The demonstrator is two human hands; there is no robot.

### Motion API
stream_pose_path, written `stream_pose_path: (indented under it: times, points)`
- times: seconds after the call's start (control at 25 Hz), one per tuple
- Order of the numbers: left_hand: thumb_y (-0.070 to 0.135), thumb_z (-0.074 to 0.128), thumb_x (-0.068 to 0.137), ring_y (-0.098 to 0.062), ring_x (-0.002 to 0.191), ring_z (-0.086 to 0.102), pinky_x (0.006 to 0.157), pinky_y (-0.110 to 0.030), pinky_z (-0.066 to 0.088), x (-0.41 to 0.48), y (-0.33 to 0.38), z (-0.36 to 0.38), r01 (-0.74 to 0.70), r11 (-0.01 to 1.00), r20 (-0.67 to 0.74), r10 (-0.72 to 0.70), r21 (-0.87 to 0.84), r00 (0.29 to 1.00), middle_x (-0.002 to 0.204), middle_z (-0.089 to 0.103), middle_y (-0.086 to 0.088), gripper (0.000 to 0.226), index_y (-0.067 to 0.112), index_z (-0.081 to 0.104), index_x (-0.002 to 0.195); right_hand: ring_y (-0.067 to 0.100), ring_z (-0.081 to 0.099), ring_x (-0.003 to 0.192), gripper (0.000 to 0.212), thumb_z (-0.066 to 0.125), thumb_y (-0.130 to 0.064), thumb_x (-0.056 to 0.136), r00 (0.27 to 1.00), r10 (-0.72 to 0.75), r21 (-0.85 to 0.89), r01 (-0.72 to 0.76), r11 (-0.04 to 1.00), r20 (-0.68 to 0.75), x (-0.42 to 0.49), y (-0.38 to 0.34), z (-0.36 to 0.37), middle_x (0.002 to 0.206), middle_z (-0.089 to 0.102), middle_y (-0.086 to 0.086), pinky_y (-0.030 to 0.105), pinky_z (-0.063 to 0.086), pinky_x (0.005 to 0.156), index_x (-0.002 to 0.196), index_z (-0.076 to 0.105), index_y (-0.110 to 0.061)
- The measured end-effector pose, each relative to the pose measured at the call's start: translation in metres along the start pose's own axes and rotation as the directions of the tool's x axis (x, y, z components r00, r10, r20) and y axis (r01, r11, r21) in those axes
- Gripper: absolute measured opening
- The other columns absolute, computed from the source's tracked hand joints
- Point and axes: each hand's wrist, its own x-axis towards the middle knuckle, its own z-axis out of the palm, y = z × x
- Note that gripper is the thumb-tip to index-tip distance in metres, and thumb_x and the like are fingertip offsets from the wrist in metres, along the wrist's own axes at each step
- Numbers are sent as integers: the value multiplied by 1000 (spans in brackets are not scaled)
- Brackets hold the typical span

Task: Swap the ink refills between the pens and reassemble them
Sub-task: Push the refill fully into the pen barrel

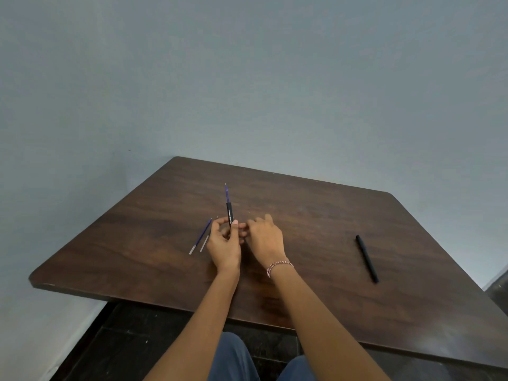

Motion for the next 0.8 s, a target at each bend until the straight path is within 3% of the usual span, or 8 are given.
stream_pose_path:
  times: [0.28, 0.48, 0.64, 0.8]
  points:
    - [16, 59, 90, -11, 68, 68, 60, -20, 54, -2, 3, -1, -11, 1000, -3, 11, -8, 1000, 81, 72, -2, 12, 20, 54, 100, 25, 45, 113, 19, 46, -16, 94, 999, 34, 13, -35, 999, 14, 0, -3, 7, 107, 62, 7, 32, 45, 72, 105, 60, -10]
    - [13, 59, 90, -9, 63, 68, 56, -19, 53, -2, 5, 0, -3, 998, 46, 5, -58, 999, 76, 72, -3, 9, 20, 54, 95, 20, 48, 104, 10, 56, -20, 88, 981, 182, 228, -163, 960, -65, -4, 4, 1, 95, 65, 2, 29, 41, 67, 94, 62, -15]
    - [6, 57, 90, -7, 57, 66, 53, -17, 52, -2, 3, 3, 24, 994, 176, -4, -107, 984, 67, 72, 0, 6, 11, 55, 93, 12, 52, 91, 6, 66, -31, 83, 909, 389, 516, -263, 815, -152, -9, 24, -4, 77, 65, -11, 26, 41, 67, 83, 64, -25]
    - [1, 59, 88, -10, 56, 65, 54, -19, 51, -7, 3, 8, 61, 998, 393, -50, -15, 918, 69, 71, -7, 4, 4, 59, 92, 7, 60, 74, 13, 74, -25, 79, 798, 566, 790, -206, 578, -207, -26, 54, -8, 74, 66, -14, 26, 48, 70, 74, 62, -30]
